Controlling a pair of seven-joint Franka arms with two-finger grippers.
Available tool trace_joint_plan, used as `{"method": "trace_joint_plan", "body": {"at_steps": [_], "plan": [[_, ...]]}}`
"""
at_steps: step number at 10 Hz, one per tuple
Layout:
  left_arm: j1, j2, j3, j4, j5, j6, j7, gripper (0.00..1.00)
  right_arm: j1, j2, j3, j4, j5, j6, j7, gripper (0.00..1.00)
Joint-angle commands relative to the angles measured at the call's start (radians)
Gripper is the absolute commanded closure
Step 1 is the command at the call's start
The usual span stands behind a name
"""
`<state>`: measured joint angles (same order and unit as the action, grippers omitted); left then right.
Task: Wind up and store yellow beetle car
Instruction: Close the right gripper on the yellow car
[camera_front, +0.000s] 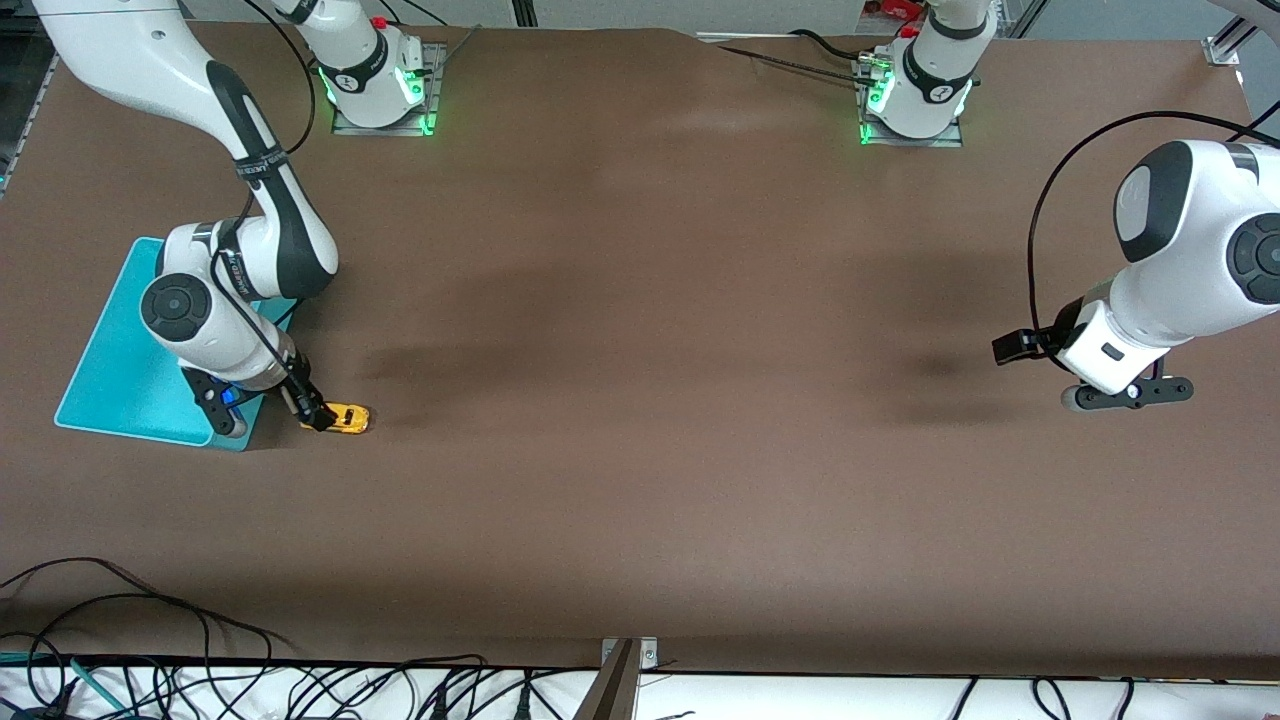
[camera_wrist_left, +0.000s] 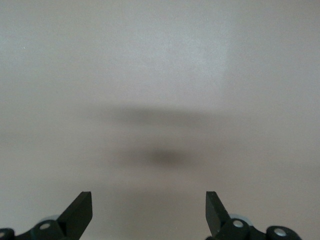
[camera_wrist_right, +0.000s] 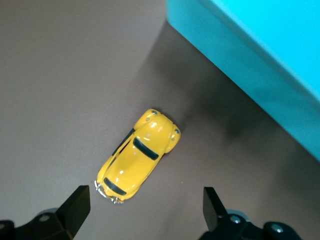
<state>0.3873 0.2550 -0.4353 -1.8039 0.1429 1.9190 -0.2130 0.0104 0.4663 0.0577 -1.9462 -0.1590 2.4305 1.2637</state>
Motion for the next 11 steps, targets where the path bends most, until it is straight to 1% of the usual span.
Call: {"method": "trace_joint_plan", "body": {"at_steps": [1,3,6,8,9,10,11], "plan": [[-0.001,-0.01,0.001,0.005,-0.017,-0.017,0.024,0.0,-0.012,0.058,0.007,0.023,-0.014,0.06,0.246,0.0],[-0.001,-0.01,0.001,0.006,-0.017,-0.017,0.024,0.0,-0.013,0.086,0.005,0.03,-0.013,0.103,0.34,0.0],[0.001,-0.01,0.003,0.006,-0.017,-0.017,0.024,0.0,-0.013,0.106,0.005,0.038,-0.019,0.104,0.326,0.0],[0.001,-0.01,0.003,0.006,-0.017,-0.017,0.024,0.0,-0.013,0.11,0.005,0.036,-0.02,0.104,0.324,0.34],[0.001,-0.01,0.003,0.006,-0.017,-0.015,0.024,0.0,-0.013,0.11,0.005,0.035,-0.02,0.104,0.324,0.46],[0.001,-0.008,0.003,0.006,-0.017,-0.015,0.024,0.0,-0.013,0.115,0.005,0.035,-0.019,0.102,0.324,0.62],[0.001,-0.01,0.003,0.006,-0.017,-0.017,0.024,0.0,-0.015,0.114,0.005,0.036,-0.01,0.102,0.325,0.92]]}}
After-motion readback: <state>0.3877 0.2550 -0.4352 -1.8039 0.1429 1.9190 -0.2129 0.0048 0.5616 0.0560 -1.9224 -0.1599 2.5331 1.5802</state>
